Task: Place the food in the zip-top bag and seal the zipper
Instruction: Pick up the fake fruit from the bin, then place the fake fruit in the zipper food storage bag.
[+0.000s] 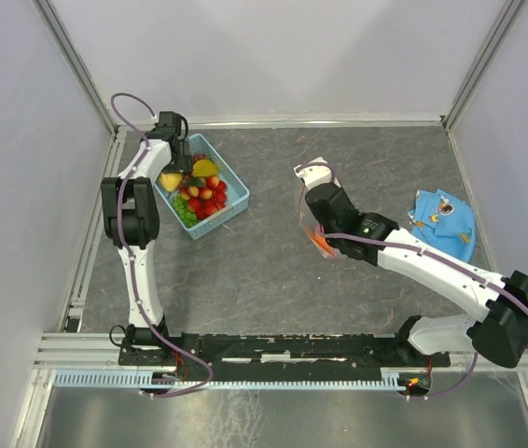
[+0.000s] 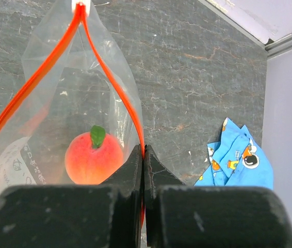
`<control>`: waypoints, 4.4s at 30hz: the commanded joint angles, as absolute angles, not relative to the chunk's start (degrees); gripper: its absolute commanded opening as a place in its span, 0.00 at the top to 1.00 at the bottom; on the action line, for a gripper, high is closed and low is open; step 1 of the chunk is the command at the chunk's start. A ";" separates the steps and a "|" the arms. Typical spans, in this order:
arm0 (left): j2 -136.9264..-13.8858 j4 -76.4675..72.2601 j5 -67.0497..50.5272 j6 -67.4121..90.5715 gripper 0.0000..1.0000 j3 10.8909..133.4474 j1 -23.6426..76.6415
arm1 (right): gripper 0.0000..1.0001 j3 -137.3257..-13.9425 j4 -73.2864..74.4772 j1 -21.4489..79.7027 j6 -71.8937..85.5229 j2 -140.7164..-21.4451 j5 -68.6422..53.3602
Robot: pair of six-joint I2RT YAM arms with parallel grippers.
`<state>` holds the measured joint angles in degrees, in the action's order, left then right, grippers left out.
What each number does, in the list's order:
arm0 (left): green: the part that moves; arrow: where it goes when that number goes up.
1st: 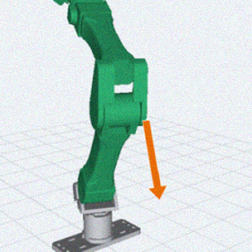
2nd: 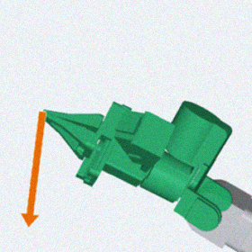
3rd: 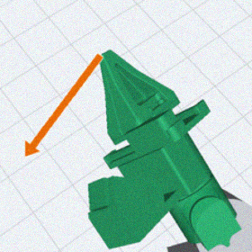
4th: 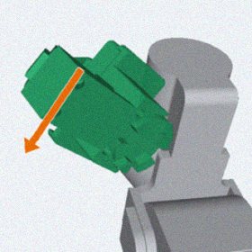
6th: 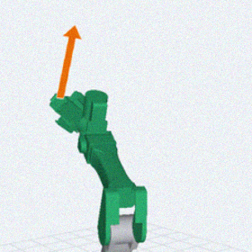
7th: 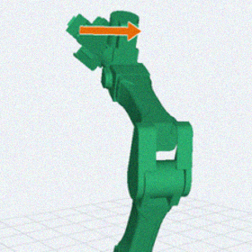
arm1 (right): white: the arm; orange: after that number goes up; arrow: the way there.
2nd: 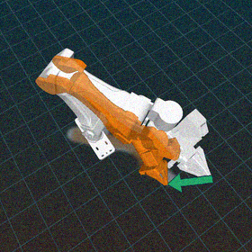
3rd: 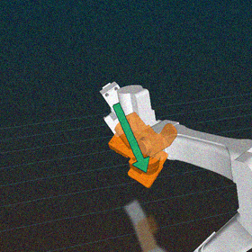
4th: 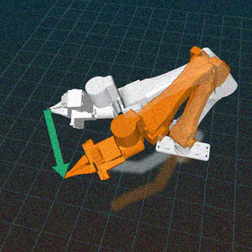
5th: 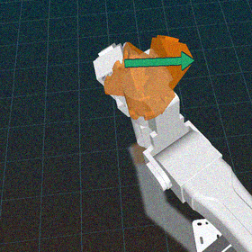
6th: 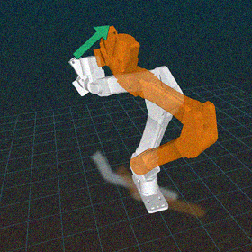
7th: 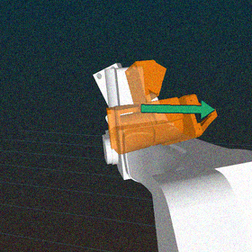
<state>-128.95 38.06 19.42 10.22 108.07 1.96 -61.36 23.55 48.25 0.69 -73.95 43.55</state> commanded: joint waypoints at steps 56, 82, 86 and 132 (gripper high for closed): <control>-60.58 -7.49 -14.10 46.71 0.59 43.94 17.03 | 0.98 -68.32 23.36 48.12 14.65 -83.31 31.29; -64.08 -38.33 2.23 57.89 0.60 31.72 37.99 | 0.98 -68.33 18.59 48.08 22.63 -82.74 21.26; -65.61 -39.46 5.27 56.84 0.61 30.85 39.95 | 0.98 -68.34 18.59 48.07 22.84 -81.79 20.60; -76.15 -12.13 22.66 41.89 0.30 44.15 51.04 | 0.98 -67.77 16.76 48.08 23.65 -76.11 18.33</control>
